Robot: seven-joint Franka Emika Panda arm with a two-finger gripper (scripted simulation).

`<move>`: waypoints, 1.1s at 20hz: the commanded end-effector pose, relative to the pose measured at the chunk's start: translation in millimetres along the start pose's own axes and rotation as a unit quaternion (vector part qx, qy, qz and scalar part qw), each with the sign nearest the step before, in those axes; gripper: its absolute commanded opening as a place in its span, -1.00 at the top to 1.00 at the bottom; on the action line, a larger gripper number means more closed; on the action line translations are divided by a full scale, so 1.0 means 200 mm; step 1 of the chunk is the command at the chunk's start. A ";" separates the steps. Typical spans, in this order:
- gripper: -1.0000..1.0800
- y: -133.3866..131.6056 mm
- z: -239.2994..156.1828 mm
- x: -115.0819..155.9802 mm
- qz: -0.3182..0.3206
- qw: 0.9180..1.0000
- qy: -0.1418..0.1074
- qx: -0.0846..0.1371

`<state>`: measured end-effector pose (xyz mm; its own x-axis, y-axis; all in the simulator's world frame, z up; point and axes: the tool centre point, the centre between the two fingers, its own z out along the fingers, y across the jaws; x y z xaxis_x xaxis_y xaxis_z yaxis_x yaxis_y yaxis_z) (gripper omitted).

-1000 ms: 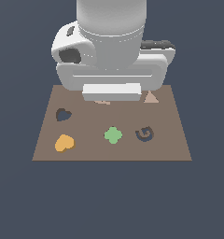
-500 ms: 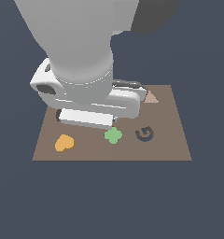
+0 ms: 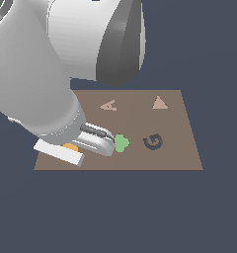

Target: Insert a designated object into the corresponding slot on a board.

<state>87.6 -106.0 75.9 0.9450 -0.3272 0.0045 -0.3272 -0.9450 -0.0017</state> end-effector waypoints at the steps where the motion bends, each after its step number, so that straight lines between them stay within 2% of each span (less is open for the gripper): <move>1: -0.92 0.05 0.04 0.05 0.017 1.000 0.000 0.000; 10: -0.92 0.15 0.12 0.13 0.050 0.999 -0.002 -0.001; 22: -0.92 0.16 0.21 0.14 0.053 0.999 -0.002 -0.001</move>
<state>103.9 -144.7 38.8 0.9056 -0.4241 0.0008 -0.4241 -0.9056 -0.0001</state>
